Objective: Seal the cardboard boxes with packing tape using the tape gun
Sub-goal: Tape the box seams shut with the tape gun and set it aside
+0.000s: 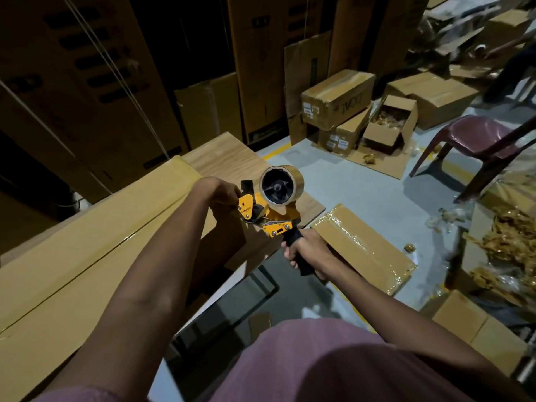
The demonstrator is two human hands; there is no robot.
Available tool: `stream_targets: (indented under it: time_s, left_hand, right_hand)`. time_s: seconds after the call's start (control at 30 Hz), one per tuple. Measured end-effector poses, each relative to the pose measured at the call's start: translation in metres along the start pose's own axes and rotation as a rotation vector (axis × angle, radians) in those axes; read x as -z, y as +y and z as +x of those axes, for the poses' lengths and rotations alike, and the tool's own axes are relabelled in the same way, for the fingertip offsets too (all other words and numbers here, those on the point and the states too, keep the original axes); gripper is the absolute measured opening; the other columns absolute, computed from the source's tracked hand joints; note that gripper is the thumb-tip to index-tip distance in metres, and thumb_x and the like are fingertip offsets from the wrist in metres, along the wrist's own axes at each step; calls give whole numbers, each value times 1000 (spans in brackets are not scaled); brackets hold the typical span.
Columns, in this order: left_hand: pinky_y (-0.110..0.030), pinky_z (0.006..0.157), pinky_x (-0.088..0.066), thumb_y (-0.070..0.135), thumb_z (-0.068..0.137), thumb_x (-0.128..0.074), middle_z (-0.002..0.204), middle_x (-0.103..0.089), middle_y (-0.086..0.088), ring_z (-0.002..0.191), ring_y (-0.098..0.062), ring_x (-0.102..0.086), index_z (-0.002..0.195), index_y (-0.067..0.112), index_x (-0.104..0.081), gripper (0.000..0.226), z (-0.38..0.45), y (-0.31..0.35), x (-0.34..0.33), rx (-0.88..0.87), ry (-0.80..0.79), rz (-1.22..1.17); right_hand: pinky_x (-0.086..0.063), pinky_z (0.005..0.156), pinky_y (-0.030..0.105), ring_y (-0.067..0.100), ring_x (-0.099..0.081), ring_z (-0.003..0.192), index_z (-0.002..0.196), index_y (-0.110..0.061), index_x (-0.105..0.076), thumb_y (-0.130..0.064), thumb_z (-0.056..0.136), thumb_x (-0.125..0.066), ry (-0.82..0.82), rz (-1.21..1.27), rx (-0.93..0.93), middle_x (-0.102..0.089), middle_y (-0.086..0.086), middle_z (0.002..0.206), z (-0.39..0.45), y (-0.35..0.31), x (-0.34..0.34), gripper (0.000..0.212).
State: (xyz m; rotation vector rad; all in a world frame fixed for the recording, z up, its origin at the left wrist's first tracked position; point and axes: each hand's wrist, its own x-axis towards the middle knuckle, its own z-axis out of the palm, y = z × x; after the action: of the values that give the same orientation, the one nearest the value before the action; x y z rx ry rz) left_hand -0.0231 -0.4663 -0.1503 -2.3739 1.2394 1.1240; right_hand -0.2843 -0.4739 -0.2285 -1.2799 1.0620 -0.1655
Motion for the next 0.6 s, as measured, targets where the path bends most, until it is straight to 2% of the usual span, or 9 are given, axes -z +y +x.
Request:
stream_targets:
  time_s: [0.03, 0.07, 0.1, 0.17, 0.23, 0.37, 0.47, 0.53, 0.6]
  left_hand:
    - [-47, 99, -51, 4, 99, -54, 132, -59, -18, 118, -36, -61, 137, 8, -51, 39, 1, 2, 2, 2, -18, -42]
    - [-47, 95, -56, 2, 97, -58, 125, -63, -20, 109, -35, -66, 133, 5, -53, 36, 5, 3, 4, 0, -21, -58]
    - [-50, 97, -56, 2, 95, -61, 122, -66, -22, 108, -36, -68, 130, 2, -55, 35, 9, 2, 5, -2, -18, -56]
    - [-50, 99, -55, 1, 93, -63, 119, -67, -24, 110, -39, -68, 128, 0, -58, 35, 12, 0, 5, 2, 9, -43]
    - [-40, 90, -55, -7, 89, -62, 118, -67, -25, 108, -39, -69, 123, -1, -61, 35, 11, -3, 5, -13, 35, -51]
    - [-40, 82, -53, -8, 92, -55, 116, -66, -23, 100, -36, -66, 119, -1, -63, 30, 9, -4, 4, -53, 55, -119]
    - [-33, 66, -49, 3, 98, -60, 92, -66, -12, 77, -24, -62, 106, 5, -69, 13, 5, -5, 5, -97, 78, -156]
    - [-24, 53, -46, 5, 99, -60, 81, -64, -7, 65, -17, -58, 99, 8, -69, 9, 3, -7, 6, -105, 67, -198]
    - [-27, 55, -47, -2, 95, -60, 85, -66, -11, 68, -20, -60, 110, 1, -69, 18, 4, -9, 5, -108, 63, -213]
  right_hand:
    - [-44, 49, 27, 22, -54, 52, 82, -4, -67, 13, 76, -56, 0, -1, 4, -63, 12, 67, 0, -1, 1, 21]
    - [-44, 49, 28, 23, -54, 52, 82, -4, -66, 13, 75, -55, 2, -6, 9, -63, 12, 67, 1, -2, 2, 21]
    - [-44, 49, 28, 24, -54, 53, 81, -3, -66, 13, 74, -55, 6, -17, 13, -63, 12, 67, 2, -2, 3, 21]
    - [-44, 49, 29, 24, -55, 53, 82, -2, -66, 13, 74, -55, 15, -42, 9, -63, 13, 66, 4, -4, 4, 20]
    - [-44, 50, 29, 24, -55, 53, 82, -2, -67, 13, 74, -56, 23, -63, 1, -64, 12, 66, 5, -8, 6, 20]
    - [-45, 49, 27, 20, -54, 48, 82, -2, -67, 13, 73, -54, 37, -93, -13, -64, 9, 61, 2, -15, 11, 22]
    - [-44, 52, 29, 20, -52, 47, 82, -2, -66, 11, 73, -53, 73, -131, -7, -63, 7, 59, -4, -13, 17, 20]
    - [-45, 52, 29, 20, -53, 47, 82, -3, -66, 11, 75, -54, 84, -152, 1, -64, 8, 60, -7, -13, 18, 20]
    - [-45, 51, 28, 21, -53, 47, 80, -4, -67, 10, 74, -54, 88, -163, -3, -64, 8, 59, -6, -14, 16, 20]
